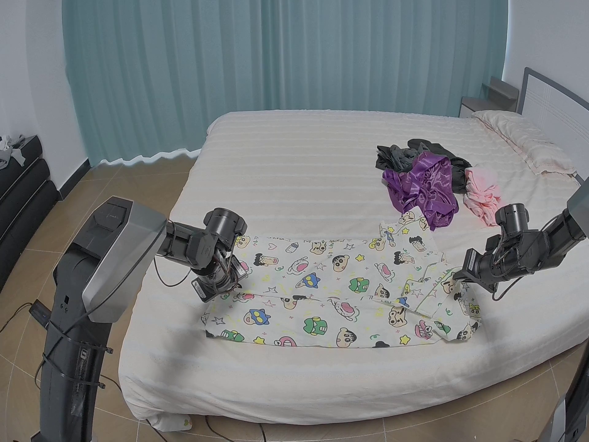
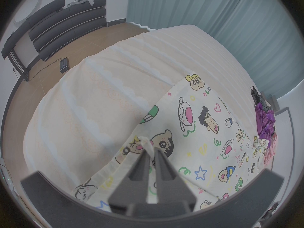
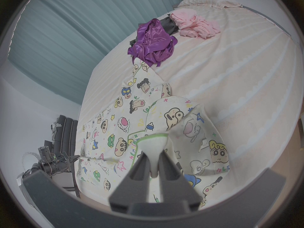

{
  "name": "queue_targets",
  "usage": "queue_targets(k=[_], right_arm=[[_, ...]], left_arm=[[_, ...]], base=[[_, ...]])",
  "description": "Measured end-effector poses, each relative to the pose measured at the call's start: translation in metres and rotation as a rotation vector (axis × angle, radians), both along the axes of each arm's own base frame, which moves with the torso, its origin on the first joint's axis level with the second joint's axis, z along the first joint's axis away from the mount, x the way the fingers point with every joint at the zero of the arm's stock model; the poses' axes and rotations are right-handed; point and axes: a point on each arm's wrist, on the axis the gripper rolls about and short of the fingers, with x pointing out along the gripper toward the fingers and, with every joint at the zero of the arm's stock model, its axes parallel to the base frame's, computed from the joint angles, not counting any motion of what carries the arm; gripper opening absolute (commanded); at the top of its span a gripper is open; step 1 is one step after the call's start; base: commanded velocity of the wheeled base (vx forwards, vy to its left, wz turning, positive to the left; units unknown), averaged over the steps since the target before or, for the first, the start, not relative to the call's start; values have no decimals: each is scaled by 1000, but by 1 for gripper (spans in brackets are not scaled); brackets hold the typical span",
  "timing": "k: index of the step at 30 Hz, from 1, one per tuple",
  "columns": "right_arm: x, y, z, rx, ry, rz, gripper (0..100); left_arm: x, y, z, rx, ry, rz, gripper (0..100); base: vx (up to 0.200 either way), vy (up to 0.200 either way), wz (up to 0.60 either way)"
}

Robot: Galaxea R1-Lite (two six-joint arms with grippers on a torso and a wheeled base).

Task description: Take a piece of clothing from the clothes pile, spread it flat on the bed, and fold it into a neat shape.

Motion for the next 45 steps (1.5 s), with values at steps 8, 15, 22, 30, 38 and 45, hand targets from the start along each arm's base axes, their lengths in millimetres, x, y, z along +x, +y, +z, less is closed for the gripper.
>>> queue_targets(k=[8,15,22,30,38,45], right_arm=[[-1,0,0,76,26,-88,100],[-9,7,18,270,58,-295,100],[-27,26,21,339,90,-375,100],[-30,33,6,299,1,-417,100],[-28,34,-17,236,-13,-475,100],[-26,32,-33,218,20,-491,100]], left_arm=[[0,4,-2,3,23,16,100],[-3,25,12,-35,57,59,100],[-31,48,38,-155,122,69,100],[-85,65,51,-328,133,77,100],[-131,64,64,-518,54,55,100],[-147,62,68,-535,60,38,100]], base=[[0,0,0],[0,0,0],[0,0,0],[0,0,0],[0,0,0],[0,0,0]])
